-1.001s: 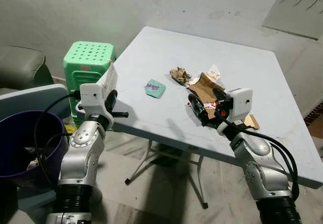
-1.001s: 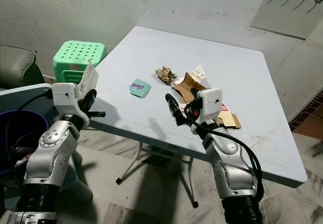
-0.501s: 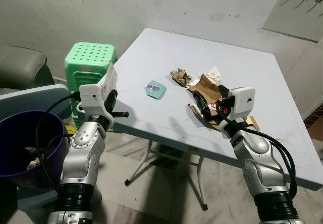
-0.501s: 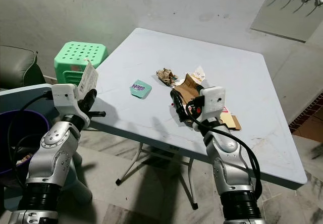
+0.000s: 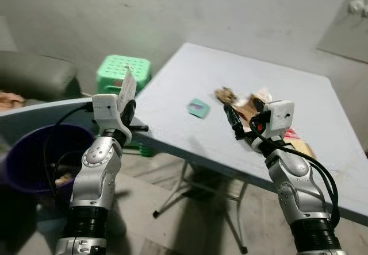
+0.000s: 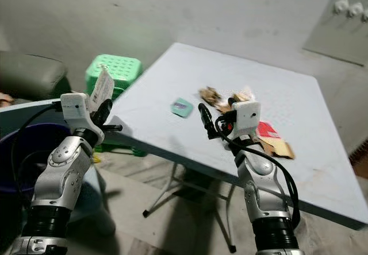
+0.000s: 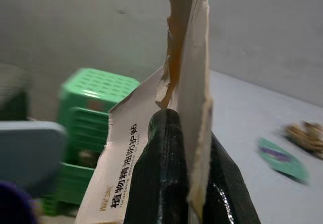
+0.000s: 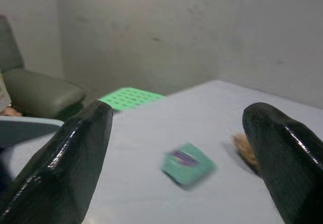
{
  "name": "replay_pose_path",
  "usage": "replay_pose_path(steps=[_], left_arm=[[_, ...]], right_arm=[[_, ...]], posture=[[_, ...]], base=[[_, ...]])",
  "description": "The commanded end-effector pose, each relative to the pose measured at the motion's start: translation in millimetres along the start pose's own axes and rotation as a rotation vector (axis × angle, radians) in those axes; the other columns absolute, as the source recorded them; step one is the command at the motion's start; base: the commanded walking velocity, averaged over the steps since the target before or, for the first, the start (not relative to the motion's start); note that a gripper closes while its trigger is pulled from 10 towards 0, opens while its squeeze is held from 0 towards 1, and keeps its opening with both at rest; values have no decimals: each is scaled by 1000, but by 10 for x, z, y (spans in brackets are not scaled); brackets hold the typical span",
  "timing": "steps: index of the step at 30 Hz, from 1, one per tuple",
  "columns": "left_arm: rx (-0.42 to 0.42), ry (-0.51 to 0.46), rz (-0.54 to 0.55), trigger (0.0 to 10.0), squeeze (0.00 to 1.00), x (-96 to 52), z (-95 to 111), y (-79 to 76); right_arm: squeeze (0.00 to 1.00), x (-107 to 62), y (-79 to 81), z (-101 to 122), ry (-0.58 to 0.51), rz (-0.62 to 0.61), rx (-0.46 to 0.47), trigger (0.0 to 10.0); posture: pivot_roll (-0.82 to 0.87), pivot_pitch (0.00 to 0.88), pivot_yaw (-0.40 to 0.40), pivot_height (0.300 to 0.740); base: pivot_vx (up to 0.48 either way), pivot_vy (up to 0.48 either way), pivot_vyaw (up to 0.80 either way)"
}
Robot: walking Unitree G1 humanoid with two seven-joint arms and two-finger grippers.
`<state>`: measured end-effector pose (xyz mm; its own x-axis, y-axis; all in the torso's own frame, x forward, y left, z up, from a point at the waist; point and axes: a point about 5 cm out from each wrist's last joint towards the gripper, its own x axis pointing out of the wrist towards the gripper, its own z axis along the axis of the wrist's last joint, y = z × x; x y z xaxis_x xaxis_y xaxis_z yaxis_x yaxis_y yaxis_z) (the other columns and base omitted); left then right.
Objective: Picking trash to rubbish bin
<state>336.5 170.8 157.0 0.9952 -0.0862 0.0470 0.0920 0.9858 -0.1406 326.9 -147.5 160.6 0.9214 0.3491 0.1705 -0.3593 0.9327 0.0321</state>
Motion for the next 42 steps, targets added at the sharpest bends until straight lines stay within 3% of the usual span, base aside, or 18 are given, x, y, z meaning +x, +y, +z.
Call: replay_pose_path(steps=[1,5,14,22,25,42], left_arm=[[-9,2,-34,10000,0,29,-13,-117],[-11,2,-33,10000,0,28,-14,-116],[-11,1,-19,10000,0,30,-9,-105],[6,8,19,10000,0,39,-8,-88],[-6,19,33,10000,0,45,-17,-83],[-2,64,50,10000,0,37,-73,-105]], right_arm=[[0,-43,-116,7,2,-29,-21,10000],[0,-46,-126,17,-1,-27,-29,10000],[0,-38,-120,21,7,-17,-27,10000],[0,-43,-120,29,-5,-14,-19,10000],[0,-46,-132,18,0,-30,36,10000],[0,-54,-140,58,-7,2,7,10000]], posture=[[80,0,-132,740],[79,0,-132,740],[79,0,-133,740],[81,0,-133,740],[81,0,-133,740],[83,0,-133,740]], base=[[0,469,0],[0,469,0],[0,440,800],[0,0,800],[0,0,0],[0,0,0]])
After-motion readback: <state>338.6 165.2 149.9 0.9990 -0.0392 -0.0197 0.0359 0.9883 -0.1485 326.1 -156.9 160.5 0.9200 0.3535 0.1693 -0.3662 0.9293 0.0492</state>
